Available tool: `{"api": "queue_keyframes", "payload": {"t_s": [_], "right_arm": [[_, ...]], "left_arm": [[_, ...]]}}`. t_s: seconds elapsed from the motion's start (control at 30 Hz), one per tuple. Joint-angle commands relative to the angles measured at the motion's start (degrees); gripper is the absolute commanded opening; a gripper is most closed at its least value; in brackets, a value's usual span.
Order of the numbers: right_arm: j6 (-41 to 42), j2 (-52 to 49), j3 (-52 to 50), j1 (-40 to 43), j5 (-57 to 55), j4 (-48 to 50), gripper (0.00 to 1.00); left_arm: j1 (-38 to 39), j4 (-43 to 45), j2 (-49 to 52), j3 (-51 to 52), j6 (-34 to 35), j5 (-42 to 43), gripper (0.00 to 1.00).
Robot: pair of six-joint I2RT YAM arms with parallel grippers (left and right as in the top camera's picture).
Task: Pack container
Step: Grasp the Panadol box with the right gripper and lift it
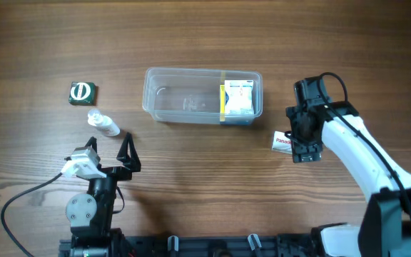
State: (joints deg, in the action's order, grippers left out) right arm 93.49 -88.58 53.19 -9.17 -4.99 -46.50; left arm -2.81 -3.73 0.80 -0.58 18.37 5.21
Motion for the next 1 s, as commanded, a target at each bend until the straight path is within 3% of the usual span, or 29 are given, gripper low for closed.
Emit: {"api": "queue_keyframes", "payload": {"t_s": [0.0, 0.53, 0.8, 0.97], "right_arm": [[2.5, -4.2, 0.8, 0.2, -2.0, 0.2, 1.0], [1.8, -13.9, 0.8, 0.2, -2.6, 5.8, 0.99], [-22.9, -14.0, 0.8, 0.3, -5.6, 10.6, 0.89], [-31.7, -14.0, 0.8, 0.3, -6.8, 11.0, 0.67]], "left_arm": [[-0.5, -0.4, -0.4, 0.3, 0.1, -0.5, 1.0], [-0.5, -0.4, -0.4, 0.3, 0.1, -0.5, 1.0], [-0.5, -0.4, -0.4, 0.3, 0.1, -0.5, 1.0], [-0.5, -0.4, -0.4, 0.3, 0.1, -0.5, 1.0]]}}
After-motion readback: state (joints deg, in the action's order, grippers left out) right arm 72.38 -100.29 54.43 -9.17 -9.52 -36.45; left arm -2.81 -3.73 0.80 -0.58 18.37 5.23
